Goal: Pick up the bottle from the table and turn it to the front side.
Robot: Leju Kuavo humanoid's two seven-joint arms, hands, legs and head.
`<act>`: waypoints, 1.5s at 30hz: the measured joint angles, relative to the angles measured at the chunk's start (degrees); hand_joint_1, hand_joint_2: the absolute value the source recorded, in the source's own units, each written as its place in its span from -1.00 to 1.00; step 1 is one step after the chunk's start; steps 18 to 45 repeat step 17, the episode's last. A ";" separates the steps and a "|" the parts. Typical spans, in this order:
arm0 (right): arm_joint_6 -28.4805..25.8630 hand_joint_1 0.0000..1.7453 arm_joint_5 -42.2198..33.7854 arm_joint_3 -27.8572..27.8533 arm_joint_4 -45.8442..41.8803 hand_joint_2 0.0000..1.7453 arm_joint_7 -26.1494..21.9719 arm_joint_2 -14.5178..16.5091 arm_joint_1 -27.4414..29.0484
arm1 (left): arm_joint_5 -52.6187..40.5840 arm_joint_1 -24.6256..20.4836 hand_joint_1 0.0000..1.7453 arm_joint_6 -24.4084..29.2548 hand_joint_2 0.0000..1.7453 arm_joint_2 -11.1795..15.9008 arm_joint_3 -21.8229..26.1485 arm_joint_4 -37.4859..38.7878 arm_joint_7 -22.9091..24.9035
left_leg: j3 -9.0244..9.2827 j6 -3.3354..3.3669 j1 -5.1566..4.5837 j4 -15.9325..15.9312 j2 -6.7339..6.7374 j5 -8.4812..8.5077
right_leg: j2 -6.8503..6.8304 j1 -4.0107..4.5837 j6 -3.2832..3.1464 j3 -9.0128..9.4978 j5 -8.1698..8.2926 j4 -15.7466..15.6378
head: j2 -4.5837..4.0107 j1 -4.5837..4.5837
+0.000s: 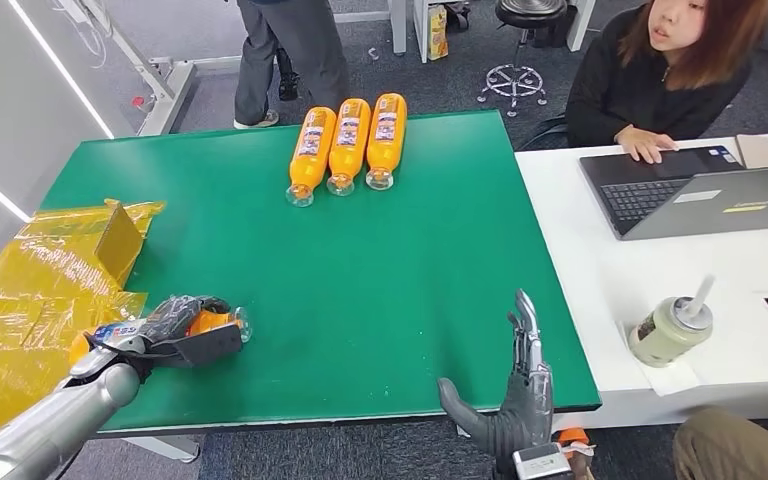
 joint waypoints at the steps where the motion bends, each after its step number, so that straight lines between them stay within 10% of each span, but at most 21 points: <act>1: 0.06 -1.00 0.31 -0.05 -0.09 1.00 -0.01 0.08 0.25 | -0.06 0.23 -1.00 0.01 1.00 0.01 0.14 0.02 0.10 | 0.09 0.05 0.00 -0.08 0.02 -0.04 | 0.00 0.00 -0.09 0.05 -0.06 0.00 | 0.00 -0.01; 45: 1.58 -1.00 1.29 -1.72 -1.35 1.00 0.00 1.17 1.73 | -5.01 0.85 -1.00 -1.27 1.00 0.53 2.47 0.04 0.16 | 0.43 0.43 0.06 -0.41 -0.05 -0.19 | -0.16 0.12 -0.67 0.18 -0.38 0.13 | 0.00 -0.03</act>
